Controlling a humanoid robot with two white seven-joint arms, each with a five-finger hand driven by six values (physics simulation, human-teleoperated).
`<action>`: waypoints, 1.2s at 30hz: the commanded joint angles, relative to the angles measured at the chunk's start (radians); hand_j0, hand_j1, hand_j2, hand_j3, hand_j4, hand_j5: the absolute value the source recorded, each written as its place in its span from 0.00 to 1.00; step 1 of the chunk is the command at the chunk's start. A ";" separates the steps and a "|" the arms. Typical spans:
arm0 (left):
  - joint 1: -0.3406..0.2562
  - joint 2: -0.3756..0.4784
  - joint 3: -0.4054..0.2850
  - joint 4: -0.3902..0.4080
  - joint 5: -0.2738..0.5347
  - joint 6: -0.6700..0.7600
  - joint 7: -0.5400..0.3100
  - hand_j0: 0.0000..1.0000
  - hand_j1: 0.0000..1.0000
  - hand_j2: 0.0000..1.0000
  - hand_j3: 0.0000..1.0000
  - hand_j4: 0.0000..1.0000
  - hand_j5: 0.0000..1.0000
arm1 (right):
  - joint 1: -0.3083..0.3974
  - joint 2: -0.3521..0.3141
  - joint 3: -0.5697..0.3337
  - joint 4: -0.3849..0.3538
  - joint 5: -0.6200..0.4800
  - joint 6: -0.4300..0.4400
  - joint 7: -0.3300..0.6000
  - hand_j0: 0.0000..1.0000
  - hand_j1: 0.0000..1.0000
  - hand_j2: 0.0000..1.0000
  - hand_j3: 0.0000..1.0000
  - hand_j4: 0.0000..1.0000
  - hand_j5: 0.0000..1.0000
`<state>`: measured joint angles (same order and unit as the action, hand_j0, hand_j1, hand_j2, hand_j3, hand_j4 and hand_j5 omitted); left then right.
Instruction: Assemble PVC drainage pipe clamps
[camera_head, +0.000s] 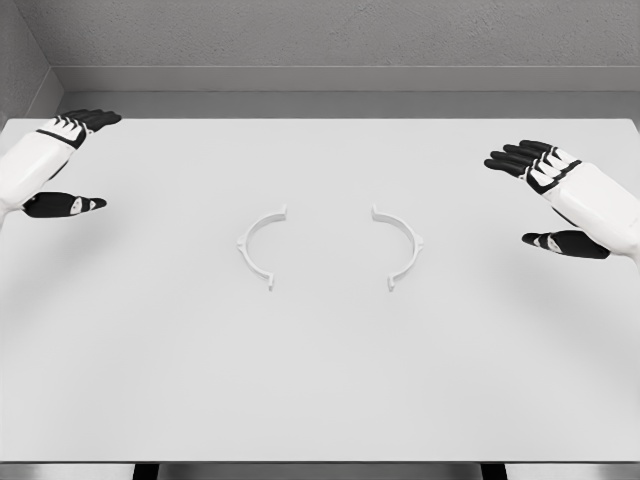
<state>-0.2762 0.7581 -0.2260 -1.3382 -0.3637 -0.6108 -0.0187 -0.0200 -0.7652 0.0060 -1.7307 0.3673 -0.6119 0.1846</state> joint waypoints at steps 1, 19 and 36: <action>0.000 -0.009 -0.073 0.002 -0.003 0.000 0.000 1.00 1.00 1.00 1.00 1.00 1.00 | 0.000 -0.003 -0.003 0.008 -0.004 0.001 -0.001 1.00 1.00 1.00 1.00 1.00 1.00; -0.132 -0.123 -0.286 0.126 -0.023 0.000 0.002 1.00 1.00 1.00 1.00 1.00 1.00 | -0.316 0.205 0.278 0.303 0.294 0.001 0.038 1.00 1.00 1.00 1.00 1.00 1.00; -0.205 -0.224 -0.326 0.206 -0.032 0.000 0.002 1.00 1.00 1.00 1.00 1.00 1.00 | -0.370 0.277 0.327 0.430 0.354 0.001 0.038 1.00 1.00 1.00 1.00 1.00 1.00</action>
<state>-0.4817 0.5441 -0.5500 -1.1351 -0.3987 -0.6109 -0.0182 -0.3942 -0.4957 0.3233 -1.3166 0.7240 -0.6120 0.2218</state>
